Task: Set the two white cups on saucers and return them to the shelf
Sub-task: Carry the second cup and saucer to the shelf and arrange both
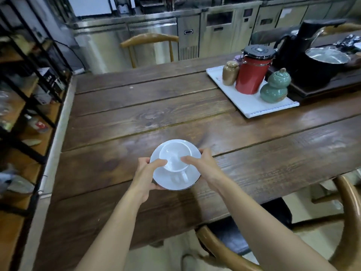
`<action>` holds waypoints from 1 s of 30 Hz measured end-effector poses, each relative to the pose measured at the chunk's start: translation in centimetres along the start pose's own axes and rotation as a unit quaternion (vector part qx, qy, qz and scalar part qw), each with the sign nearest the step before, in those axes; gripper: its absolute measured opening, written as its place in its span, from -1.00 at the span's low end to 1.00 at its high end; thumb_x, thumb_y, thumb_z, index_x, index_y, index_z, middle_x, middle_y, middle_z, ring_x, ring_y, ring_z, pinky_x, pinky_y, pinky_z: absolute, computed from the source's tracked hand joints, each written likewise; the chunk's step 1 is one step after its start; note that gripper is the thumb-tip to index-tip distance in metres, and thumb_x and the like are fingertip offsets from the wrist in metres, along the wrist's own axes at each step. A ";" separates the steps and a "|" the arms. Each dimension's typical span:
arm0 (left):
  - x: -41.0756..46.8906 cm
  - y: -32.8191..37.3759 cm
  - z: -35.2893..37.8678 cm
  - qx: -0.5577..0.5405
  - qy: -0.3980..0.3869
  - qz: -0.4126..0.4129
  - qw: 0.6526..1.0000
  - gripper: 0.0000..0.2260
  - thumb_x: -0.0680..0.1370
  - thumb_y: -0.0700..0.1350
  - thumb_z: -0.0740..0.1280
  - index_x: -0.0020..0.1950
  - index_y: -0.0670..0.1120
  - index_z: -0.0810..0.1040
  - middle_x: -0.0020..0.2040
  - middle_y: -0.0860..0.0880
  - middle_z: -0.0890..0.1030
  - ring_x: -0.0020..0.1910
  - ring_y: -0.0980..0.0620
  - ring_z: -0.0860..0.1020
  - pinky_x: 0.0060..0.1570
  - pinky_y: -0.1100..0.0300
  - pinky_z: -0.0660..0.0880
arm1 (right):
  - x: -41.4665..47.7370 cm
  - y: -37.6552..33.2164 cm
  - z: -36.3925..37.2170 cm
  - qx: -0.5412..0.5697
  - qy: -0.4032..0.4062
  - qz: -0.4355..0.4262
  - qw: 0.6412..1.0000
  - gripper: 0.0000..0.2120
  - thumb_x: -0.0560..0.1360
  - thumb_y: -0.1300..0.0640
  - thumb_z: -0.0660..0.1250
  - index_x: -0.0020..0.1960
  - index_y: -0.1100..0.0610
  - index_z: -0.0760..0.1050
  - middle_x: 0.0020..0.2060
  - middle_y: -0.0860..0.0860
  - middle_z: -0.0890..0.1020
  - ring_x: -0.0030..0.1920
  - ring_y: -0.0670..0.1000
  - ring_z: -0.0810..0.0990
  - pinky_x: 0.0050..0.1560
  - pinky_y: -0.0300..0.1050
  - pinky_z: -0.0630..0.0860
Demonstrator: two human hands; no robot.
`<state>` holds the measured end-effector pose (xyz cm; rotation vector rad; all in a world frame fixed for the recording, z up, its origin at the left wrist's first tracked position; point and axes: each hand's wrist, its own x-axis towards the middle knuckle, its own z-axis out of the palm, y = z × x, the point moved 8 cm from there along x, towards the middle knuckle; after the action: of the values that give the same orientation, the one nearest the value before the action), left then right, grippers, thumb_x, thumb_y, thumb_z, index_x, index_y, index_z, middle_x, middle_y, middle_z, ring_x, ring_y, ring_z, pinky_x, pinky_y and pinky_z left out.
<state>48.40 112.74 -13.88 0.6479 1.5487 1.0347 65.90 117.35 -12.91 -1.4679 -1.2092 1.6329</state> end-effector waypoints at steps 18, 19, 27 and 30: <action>-40.8 -14.6 -38.7 -0.237 0.429 0.074 0.868 -0.64 0.34 -0.04 0.48 -0.02 -0.02 0.35 0.07 -0.10 0.50 -0.06 -0.10 0.57 -0.50 0.15 0.54 | -30.2 5.1 44.6 -0.144 -0.414 -0.051 0.898 -0.46 0.32 0.01 0.46 0.18 0.06 0.28 0.06 -0.01 0.54 0.01 0.02 0.57 -0.11 -0.04 0.54; -43.7 -15.9 -40.0 -0.244 0.455 0.078 0.853 -0.64 0.34 -0.04 0.47 -0.01 -0.02 0.35 0.06 -0.09 0.50 -0.07 -0.10 0.57 -0.51 0.15 0.54 | -32.7 6.1 46.9 -0.146 -0.442 -0.048 0.884 -0.46 0.31 0.01 0.46 0.18 0.06 0.28 0.07 0.00 0.53 0.02 0.03 0.56 -0.09 -0.02 0.54; -62.4 -25.4 -45.5 -0.329 0.628 0.084 0.700 -0.65 0.34 -0.08 0.48 -0.01 -0.01 0.37 0.02 -0.03 0.48 -0.12 -0.03 0.55 -0.52 0.12 0.54 | -50.3 13.3 59.9 -0.204 -0.620 -0.048 0.756 -0.44 0.32 -0.01 0.44 0.21 0.05 0.26 0.05 0.01 0.50 -0.02 -0.02 0.51 -0.17 -0.09 0.47; -67.1 -27.9 -46.3 -0.352 0.669 0.073 0.650 -0.63 0.34 -0.08 0.48 0.02 -0.02 0.37 0.03 -0.07 0.49 -0.13 -0.05 0.54 -0.57 0.18 0.51 | -55.6 15.4 62.9 -0.215 -0.673 -0.040 0.707 -0.49 0.34 0.00 0.44 0.18 0.06 0.29 0.04 -0.01 0.51 -0.04 -0.06 0.51 -0.25 -0.15 0.44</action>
<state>23.40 30.71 -5.56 -0.8284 1.9693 2.3424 16.82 47.76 -7.03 -0.0919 -2.4584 2.5013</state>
